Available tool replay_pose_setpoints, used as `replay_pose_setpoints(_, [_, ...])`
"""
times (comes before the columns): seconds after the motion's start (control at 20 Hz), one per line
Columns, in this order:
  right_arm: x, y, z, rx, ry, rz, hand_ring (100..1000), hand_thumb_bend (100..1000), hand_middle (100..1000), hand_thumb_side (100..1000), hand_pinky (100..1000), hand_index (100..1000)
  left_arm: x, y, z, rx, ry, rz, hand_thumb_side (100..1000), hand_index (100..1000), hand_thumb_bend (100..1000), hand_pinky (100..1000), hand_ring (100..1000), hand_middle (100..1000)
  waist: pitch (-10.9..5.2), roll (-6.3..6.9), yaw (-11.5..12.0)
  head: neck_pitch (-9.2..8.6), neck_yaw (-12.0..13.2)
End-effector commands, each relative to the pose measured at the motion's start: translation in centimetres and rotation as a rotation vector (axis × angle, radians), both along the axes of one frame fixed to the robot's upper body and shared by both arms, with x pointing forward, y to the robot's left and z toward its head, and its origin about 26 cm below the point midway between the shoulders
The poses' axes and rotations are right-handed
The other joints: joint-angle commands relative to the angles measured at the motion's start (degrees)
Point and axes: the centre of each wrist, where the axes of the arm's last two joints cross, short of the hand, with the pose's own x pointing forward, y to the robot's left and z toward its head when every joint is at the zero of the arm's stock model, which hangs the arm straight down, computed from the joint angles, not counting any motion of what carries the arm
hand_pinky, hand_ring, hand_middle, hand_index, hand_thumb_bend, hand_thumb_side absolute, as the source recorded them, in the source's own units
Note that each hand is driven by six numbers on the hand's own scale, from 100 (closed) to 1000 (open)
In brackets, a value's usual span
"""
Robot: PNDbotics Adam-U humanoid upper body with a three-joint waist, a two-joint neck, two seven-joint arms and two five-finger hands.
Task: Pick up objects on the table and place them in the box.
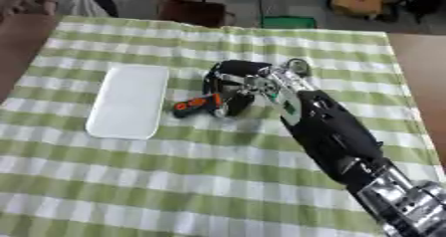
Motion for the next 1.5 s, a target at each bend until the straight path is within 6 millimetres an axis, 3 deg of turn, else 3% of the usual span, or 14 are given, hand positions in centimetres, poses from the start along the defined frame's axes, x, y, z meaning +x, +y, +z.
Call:
replay_pose_setpoints(0.05, [0.2, -0.4, 0.9, -0.017, -0.038, -0.012, 665, 314, 617, 294, 760, 733, -0.2, -0.1, 1.0, -0.005, -0.036, -0.010, 774, 840, 607, 626, 792, 856, -0.55, 0.31, 0.14, -0.01, -0.16])
replay_pose_setpoints(1.0, [0.0, 0.0, -0.2, -0.219, -0.094, 0.067, 718, 287, 634, 281, 792, 728, -0.2, -0.1, 1.1, -0.006, -0.038, -0.011, 776, 840, 606, 626, 792, 854, -0.46, 0.24, 0.20, 0.27, -0.20])
replay_pose_setpoints(1.5, [-0.2, 0.1, 0.0, -0.244, -0.174, 0.085, 693, 272, 573, 260, 784, 671, -0.2, -0.1, 1.1, -0.008, -0.039, -0.010, 781, 839, 599, 625, 791, 853, -0.59, 0.20, 0.16, 0.24, -0.24])
